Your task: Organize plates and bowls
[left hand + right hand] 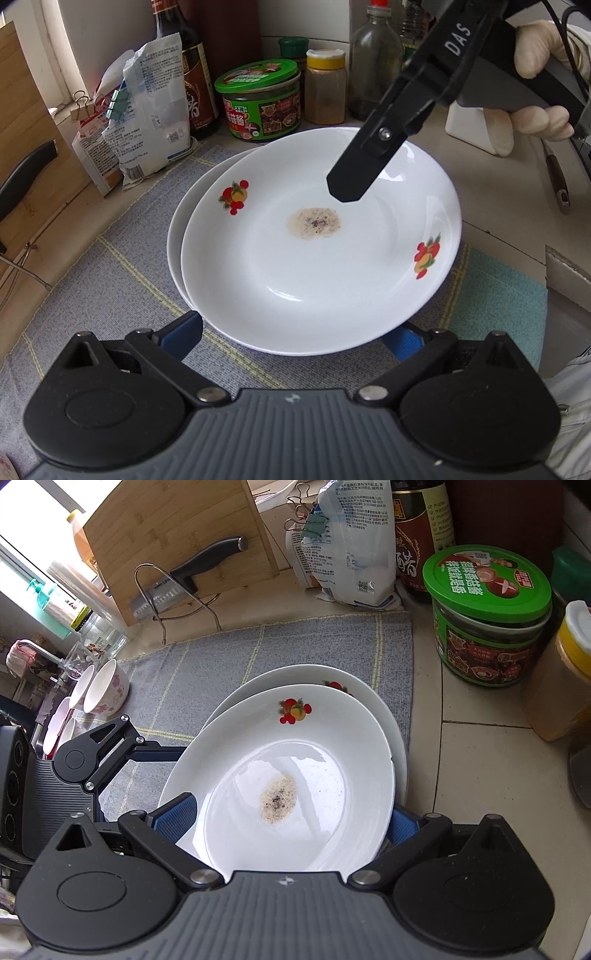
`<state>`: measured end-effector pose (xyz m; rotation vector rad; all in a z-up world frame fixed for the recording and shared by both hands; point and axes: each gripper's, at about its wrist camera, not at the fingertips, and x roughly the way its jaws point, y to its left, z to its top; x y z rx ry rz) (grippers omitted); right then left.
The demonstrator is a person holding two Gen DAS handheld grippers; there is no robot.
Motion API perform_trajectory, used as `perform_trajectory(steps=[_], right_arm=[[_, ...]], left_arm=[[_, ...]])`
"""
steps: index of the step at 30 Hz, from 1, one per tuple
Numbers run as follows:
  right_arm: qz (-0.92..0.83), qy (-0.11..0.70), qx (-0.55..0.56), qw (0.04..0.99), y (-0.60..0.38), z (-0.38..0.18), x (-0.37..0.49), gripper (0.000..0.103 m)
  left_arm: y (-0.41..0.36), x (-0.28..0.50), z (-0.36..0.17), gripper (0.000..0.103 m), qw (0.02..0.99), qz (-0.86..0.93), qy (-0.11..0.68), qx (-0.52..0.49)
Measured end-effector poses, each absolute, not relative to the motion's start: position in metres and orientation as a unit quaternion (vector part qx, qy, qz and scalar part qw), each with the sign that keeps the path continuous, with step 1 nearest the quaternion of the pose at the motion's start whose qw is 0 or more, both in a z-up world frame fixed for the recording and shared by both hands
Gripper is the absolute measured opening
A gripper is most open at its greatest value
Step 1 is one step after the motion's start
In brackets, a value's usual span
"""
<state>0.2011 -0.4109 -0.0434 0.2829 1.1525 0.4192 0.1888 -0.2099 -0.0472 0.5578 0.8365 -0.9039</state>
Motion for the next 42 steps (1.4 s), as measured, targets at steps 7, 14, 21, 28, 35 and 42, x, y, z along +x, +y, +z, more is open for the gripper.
perform_trajectory(steps=[7, 14, 21, 28, 35, 42], right_arm=[[0.195, 0.538, 0.117, 0.812, -0.409, -0.042, 0.197, 0.103], [0.193, 0.539, 0.075, 0.817, -0.399, -0.041, 0.195, 0.103], [0.188, 0.545, 0.033, 0.817, -0.391, -0.04, 0.192, 0.103], [0.173, 0.552, 0.007, 0.815, -0.388, -0.041, 0.187, 0.103], [0.183, 0.538, -0.011, 0.823, -0.381, -0.034, 0.182, 0.103], [0.188, 0.518, -0.027, 0.834, -0.369, -0.029, 0.179, 0.103]], left_arm=[[-0.21, 0.188, -0.045, 0.102, 0.784, -0.413, 0.386, 0.255], [-0.211, 0.184, -0.044, 0.102, 0.79, -0.405, 0.384, 0.255], [-0.209, 0.181, -0.039, 0.102, 0.796, -0.407, 0.377, 0.242], [-0.208, 0.176, -0.037, 0.102, 0.802, -0.401, 0.367, 0.245], [-0.197, 0.172, -0.022, 0.102, 0.827, -0.384, 0.345, 0.22], [-0.179, 0.165, -0.003, 0.102, 0.861, -0.358, 0.314, 0.18]])
